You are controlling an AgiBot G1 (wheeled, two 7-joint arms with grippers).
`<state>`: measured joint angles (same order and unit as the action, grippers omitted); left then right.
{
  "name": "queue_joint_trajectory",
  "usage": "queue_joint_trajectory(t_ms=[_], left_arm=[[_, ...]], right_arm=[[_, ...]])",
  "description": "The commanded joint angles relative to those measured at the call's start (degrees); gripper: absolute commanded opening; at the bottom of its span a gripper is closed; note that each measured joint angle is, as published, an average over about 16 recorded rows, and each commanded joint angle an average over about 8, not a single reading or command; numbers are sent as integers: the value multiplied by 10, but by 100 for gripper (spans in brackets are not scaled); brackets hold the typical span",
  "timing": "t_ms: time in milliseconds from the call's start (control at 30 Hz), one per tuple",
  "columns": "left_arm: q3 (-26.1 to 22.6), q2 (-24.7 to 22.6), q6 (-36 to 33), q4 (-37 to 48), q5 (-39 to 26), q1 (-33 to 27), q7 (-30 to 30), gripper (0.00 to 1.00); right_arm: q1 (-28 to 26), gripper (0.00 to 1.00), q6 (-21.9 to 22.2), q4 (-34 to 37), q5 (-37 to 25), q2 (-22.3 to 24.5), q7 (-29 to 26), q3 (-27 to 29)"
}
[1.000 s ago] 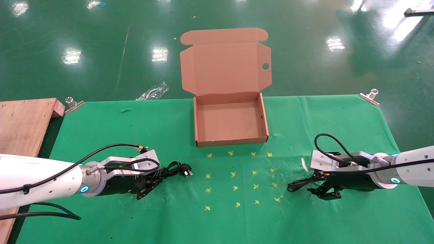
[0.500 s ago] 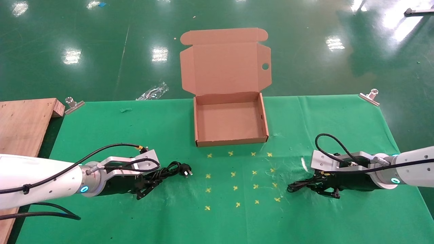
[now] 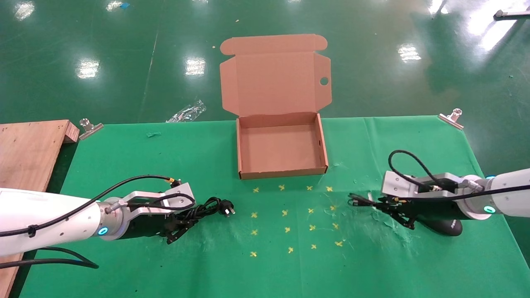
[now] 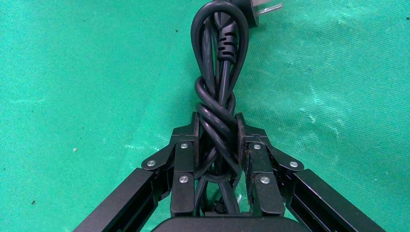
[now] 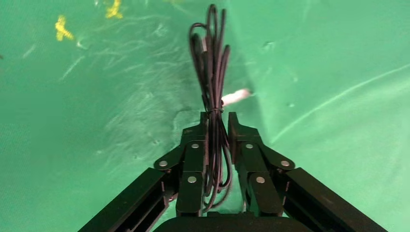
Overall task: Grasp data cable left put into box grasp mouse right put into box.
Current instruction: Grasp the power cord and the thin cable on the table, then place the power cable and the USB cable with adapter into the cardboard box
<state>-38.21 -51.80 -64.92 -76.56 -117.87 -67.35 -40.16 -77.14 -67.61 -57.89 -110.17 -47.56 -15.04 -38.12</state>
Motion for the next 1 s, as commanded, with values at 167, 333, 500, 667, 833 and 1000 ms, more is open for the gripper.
queue_joint_trajectory(t_ms=[167, 333, 500, 667, 833, 1000], left_arm=[[15, 4, -14, -10, 51, -31, 35, 0], [35, -12, -11, -13, 102, -76, 82, 0], [25, -78, 39, -9, 74, -95, 112, 0], [-10, -173, 113, 16, -41, -92, 107, 0], [-50, -244, 175, 62, -166, -87, 77, 56], [-85, -256, 203, 75, -210, -91, 36, 100]], right_arm=[[-11, 0, -3, -33, 1, 21, -19, 11], [-21, 0, -9, -80, -2, 50, -46, 23], [-28, 0, -18, -135, -3, 81, -79, 35], [-40, 0, -35, -182, -2, 109, -107, 46], [-64, 0, -58, -198, 10, 132, -112, 58], [-91, 0, -77, -200, 35, 148, -99, 72]])
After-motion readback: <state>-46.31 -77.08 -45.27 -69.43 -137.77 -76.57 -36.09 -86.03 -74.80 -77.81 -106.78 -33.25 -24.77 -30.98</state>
